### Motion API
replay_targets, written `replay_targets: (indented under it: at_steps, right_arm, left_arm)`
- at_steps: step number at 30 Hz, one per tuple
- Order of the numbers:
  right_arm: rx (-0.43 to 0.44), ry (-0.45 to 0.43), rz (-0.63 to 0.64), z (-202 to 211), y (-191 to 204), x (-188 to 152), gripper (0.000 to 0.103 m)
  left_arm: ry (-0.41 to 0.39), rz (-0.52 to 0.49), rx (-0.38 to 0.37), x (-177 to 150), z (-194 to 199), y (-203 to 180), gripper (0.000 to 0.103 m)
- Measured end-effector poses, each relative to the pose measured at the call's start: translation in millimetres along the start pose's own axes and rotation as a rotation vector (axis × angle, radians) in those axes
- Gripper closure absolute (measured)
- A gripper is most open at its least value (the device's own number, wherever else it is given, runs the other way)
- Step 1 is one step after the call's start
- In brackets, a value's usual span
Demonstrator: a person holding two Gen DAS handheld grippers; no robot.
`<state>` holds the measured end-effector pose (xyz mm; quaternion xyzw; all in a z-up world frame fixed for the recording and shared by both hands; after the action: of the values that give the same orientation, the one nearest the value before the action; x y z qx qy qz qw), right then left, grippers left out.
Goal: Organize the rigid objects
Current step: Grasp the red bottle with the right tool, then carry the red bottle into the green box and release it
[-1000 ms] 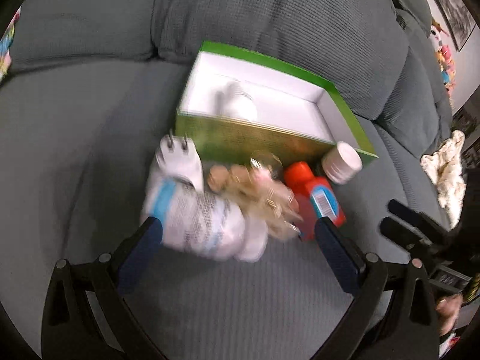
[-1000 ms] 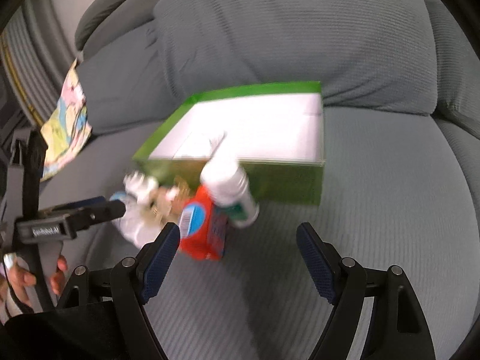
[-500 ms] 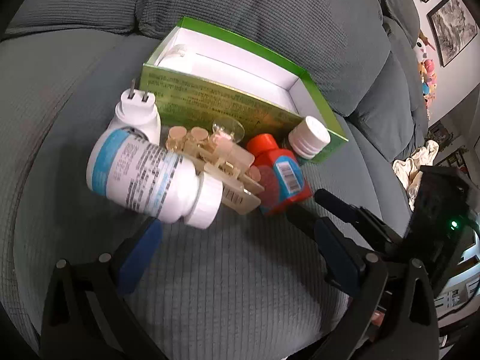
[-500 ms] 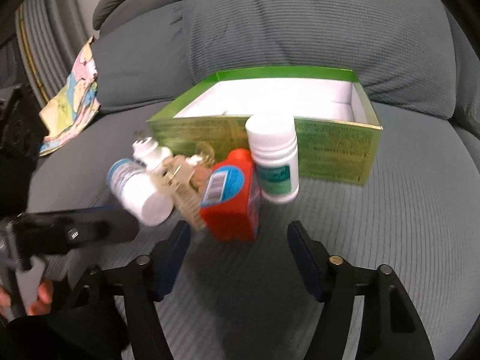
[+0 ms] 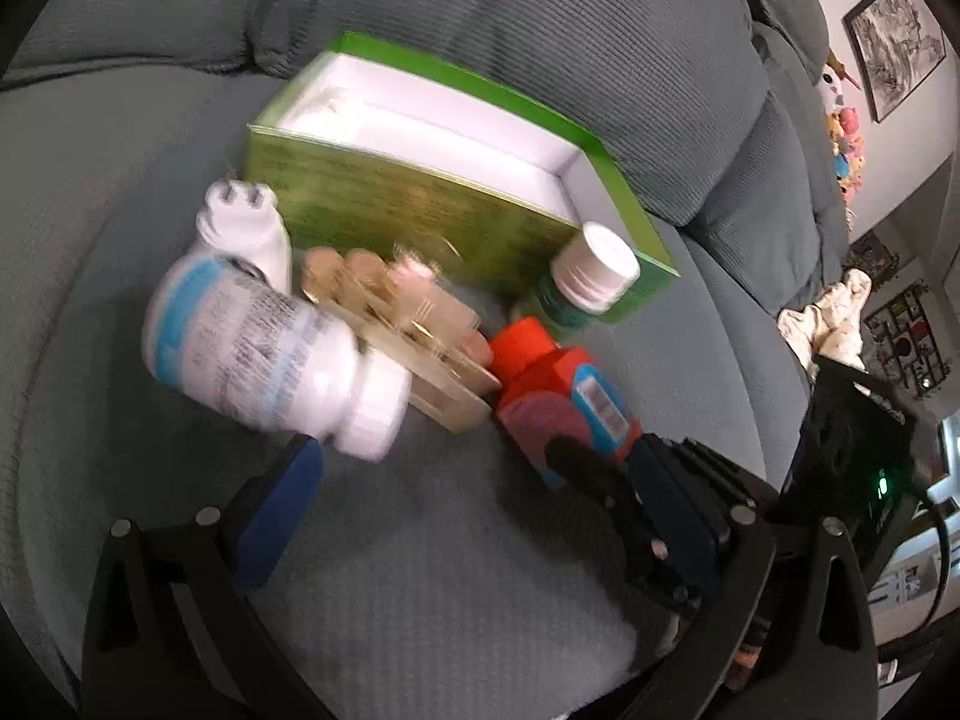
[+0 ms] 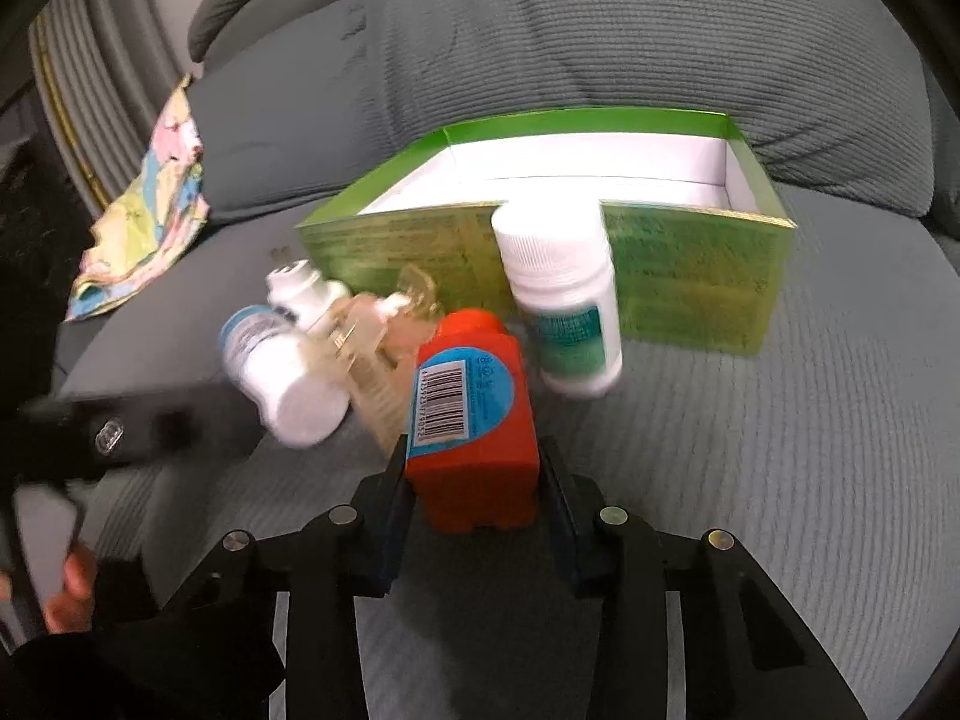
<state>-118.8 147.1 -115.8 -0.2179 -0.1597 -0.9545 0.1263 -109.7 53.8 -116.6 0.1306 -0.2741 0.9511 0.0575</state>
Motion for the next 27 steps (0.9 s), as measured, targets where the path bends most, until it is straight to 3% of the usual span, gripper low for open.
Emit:
replay_targets:
  at_steps: [4, 10, 11, 12, 14, 24, 27]
  right_arm:
    - [-0.013, -0.014, 0.037, 16.2, 3.9, -30.0, 0.063]
    - [-0.008, -0.028, 0.08, 26.6, 15.4, -52.5, 0.063]
    - [-0.009, -0.028, 0.08, 27.3, 14.7, -54.1, 0.063]
    - [-0.008, -0.027, 0.079, 27.5, 14.5, -55.6, 0.063]
    - [-0.005, -0.032, 0.078, 27.5, 15.0, -56.4, 0.063]
    - [0.02, -0.061, 0.065, 37.4, 16.4, -54.3, 0.064]
    - [0.019, -0.091, 0.072, 51.4, 22.0, -43.7, 0.064]
  left_arm:
    - [0.08, -0.006, -0.068, -15.1, -24.3, -23.8, 0.002]
    - [0.141, -0.009, -0.059, -20.1, -56.0, -38.4, 0.003]
    - [0.127, -0.014, -0.047, -19.2, -56.5, -38.3, 0.005]
    - [0.114, -0.02, -0.04, -18.6, -54.7, -39.0, 0.017]
    - [0.117, -0.027, -0.095, -19.0, -52.4, -44.6, 0.036]
    - [0.043, -0.127, -0.029, -14.8, -32.0, -64.6, 0.037]
    - [0.008, -0.152, -0.025, -0.8, -24.0, -75.3, 0.037]
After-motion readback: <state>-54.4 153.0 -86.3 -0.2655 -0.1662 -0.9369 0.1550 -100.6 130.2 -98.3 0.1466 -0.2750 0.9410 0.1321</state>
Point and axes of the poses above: each gripper's, at about its wrist camera, not at the fingertips, and z roughly against the way its jaws point, y to its left, x to its top, the point moved 9 cm from there along -z, roughly the way its jaws point, and after that the axes turned 13 degrees about y, right-handed, at the moved point
